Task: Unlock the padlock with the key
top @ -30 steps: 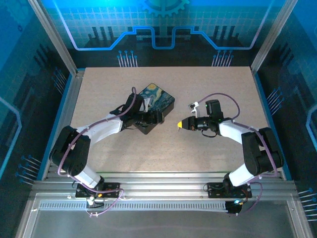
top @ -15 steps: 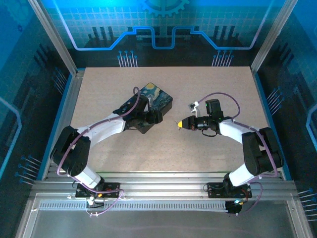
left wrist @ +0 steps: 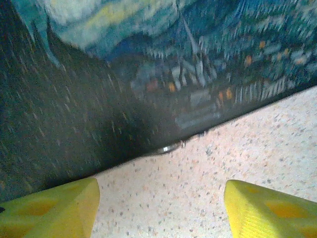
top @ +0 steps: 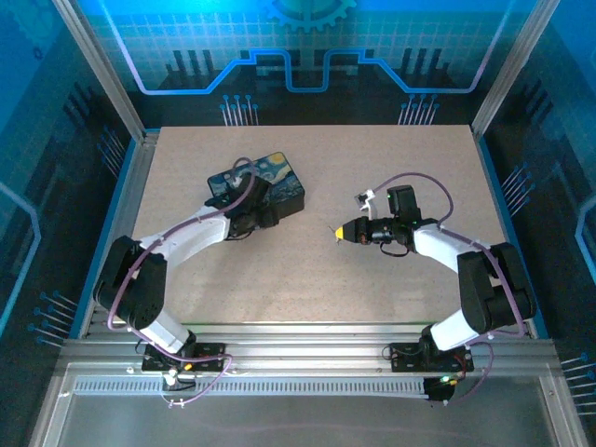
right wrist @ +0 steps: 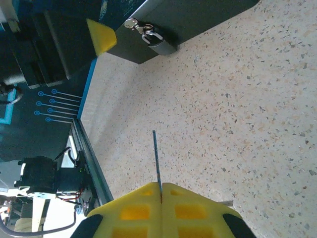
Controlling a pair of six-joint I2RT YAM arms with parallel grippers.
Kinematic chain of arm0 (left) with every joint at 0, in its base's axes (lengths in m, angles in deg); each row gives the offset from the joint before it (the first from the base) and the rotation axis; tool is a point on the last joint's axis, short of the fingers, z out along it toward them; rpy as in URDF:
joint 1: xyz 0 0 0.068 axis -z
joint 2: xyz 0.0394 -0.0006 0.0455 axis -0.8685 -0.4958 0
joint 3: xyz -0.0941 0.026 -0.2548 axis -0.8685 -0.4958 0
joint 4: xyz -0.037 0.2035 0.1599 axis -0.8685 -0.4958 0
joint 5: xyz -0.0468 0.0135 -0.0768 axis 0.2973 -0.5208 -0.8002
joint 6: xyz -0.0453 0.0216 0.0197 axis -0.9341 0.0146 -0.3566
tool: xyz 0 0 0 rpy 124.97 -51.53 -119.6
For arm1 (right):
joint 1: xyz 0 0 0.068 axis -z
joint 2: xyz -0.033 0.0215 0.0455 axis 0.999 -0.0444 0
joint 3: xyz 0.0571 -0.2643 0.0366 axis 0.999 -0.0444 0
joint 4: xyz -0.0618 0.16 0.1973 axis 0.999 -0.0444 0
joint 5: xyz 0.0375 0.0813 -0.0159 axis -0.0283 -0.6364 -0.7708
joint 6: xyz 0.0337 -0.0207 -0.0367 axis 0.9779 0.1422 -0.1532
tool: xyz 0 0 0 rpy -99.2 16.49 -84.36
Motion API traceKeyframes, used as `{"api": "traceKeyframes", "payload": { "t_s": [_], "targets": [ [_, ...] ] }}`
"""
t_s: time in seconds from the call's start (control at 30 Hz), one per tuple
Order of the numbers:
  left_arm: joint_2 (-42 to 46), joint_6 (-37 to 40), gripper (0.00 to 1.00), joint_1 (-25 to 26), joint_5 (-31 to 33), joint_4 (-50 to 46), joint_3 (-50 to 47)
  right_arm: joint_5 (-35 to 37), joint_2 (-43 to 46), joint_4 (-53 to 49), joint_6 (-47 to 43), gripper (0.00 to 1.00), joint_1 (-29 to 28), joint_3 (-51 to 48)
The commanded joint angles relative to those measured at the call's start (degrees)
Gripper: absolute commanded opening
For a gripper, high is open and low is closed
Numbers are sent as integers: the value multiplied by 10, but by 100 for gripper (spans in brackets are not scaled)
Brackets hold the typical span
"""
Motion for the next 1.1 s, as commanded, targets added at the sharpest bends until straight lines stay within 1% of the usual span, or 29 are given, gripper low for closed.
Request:
{"api": "traceKeyframes", "payload": {
  "t_s": [0.0, 0.13, 0.23, 0.33, 0.57, 0.73, 0.87, 1.07],
  "targets": [
    [-37, -60, 69, 55, 66, -40, 7, 1, 9, -8, -6, 0, 3, 20],
    [-96, -122, 69, 76, 106, -36, 21, -3, 12, -6, -5, 0, 0, 20],
    [-122, -138, 69, 79, 141, -16, 28, -5, 19, -7, -9, 0, 0, 17],
    [-143, -132, 68, 78, 164, 2, 39, -7, 24, -4, -12, 0, -1, 11],
    [-164, -105, 68, 68, 169, 67, 50, -9, 11, 10, -13, 0, -1, 10],
    [-187, -99, 68, 54, 175, 75, 67, -19, -10, 26, -7, 0, 0, 13],
    [-198, -100, 65, 53, 187, 79, 70, -22, -19, 28, -8, 0, -1, 17],
    [-204, -92, 55, 50, 200, 98, 71, -27, -38, 32, -9, 0, -1, 25]
  ]
}}
